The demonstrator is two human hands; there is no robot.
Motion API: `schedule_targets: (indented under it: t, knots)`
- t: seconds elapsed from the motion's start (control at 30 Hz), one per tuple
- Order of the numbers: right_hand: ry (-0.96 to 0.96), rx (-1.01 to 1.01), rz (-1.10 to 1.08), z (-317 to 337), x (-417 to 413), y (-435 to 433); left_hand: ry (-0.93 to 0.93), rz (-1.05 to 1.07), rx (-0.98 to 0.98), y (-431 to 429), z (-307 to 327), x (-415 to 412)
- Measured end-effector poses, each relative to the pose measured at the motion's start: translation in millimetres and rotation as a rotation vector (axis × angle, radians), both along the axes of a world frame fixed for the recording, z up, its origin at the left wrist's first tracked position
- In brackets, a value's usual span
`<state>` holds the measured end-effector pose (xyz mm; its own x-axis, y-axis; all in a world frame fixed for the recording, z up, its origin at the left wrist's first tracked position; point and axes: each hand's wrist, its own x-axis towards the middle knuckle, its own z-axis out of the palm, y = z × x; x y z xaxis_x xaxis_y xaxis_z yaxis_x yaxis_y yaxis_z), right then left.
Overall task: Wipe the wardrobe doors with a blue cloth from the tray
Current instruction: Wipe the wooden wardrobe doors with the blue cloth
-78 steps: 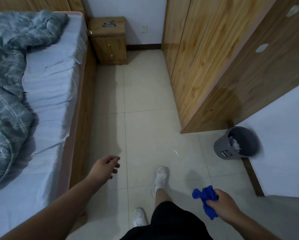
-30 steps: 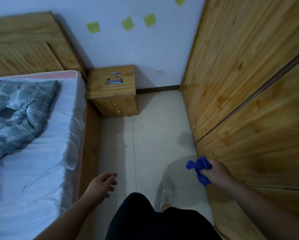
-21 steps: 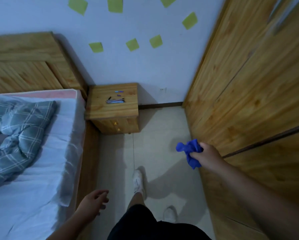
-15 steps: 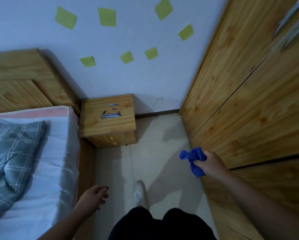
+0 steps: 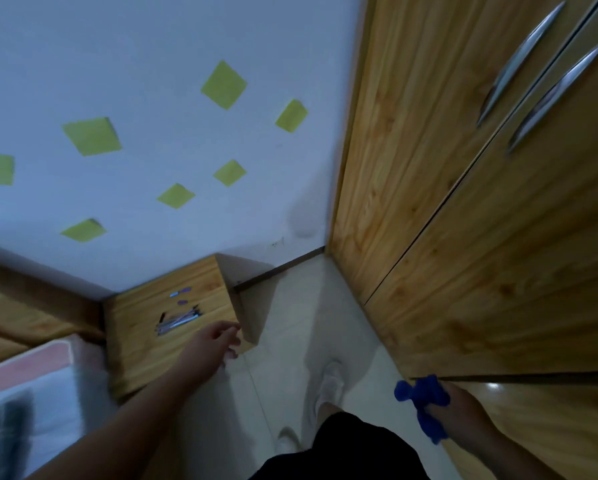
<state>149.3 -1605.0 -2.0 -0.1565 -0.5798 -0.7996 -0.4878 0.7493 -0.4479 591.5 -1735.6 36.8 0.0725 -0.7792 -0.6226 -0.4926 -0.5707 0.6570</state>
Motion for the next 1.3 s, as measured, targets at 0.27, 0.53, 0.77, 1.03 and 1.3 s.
schedule_targets:
  t: [0.27,0.53,0.77,1.03,1.3]
  knots:
    - [0.100,-0.114,0.053,7,-3,-142,-0.019,-0.001,0.104,-65,-20,-12]
    - [0.104,-0.299,-0.061,33,32,-256,-0.079,-0.060,0.227,-109,-39,9]
    - [0.115,-0.443,-0.164,99,65,-317,-0.010,-0.493,-0.027,-273,3,-50]
    - [0.093,-0.783,-0.182,282,78,-379,0.271,-0.599,-0.727,-417,164,-178]
    - [0.455,-1.317,-0.106,467,91,-410,0.395,-0.734,-1.416,-484,370,-246]
